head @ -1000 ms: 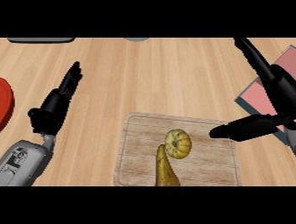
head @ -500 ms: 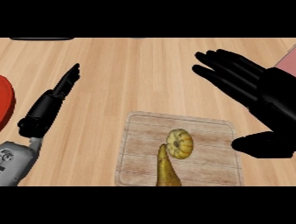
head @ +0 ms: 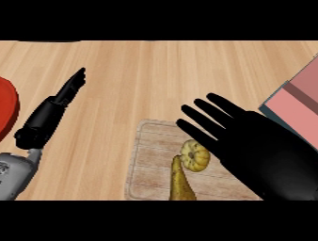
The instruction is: Pick the squash from the cutting board and place it in the cardboard box
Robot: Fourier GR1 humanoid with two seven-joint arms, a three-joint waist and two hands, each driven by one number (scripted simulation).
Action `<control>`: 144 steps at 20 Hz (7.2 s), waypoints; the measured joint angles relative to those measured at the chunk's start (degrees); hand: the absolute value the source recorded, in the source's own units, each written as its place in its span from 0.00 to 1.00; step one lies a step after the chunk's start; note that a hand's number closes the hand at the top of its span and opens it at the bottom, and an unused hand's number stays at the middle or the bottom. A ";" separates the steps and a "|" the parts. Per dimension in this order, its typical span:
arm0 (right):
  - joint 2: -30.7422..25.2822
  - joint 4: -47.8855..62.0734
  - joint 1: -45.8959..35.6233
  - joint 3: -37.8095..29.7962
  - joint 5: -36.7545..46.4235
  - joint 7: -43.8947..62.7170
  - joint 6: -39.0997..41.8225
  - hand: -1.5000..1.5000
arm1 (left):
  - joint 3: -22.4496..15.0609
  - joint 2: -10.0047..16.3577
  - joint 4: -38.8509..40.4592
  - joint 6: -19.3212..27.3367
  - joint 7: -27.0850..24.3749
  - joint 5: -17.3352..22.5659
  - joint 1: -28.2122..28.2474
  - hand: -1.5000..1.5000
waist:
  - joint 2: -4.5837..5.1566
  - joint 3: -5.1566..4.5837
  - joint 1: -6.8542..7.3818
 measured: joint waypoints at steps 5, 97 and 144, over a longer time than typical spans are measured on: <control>9.44 0.64 -4.08 7.51 0.14 13.46 10.19 0.00 | 0.76 0.12 -0.31 -0.71 -0.41 -0.06 0.73 0.50 | 0.01 0.00 -0.04; 34.91 27.42 15.20 -17.92 38.25 -12.80 -16.29 1.00 | 15.32 -11.45 -5.26 -13.39 3.19 -12.97 5.22 0.50 | 0.52 0.32 -0.84; 5.87 75.08 3.44 -61.00 22.40 -38.95 -1.21 0.00 | 16.95 -14.70 -4.86 -15.61 3.18 -16.14 4.29 0.50 | 0.74 0.36 -0.07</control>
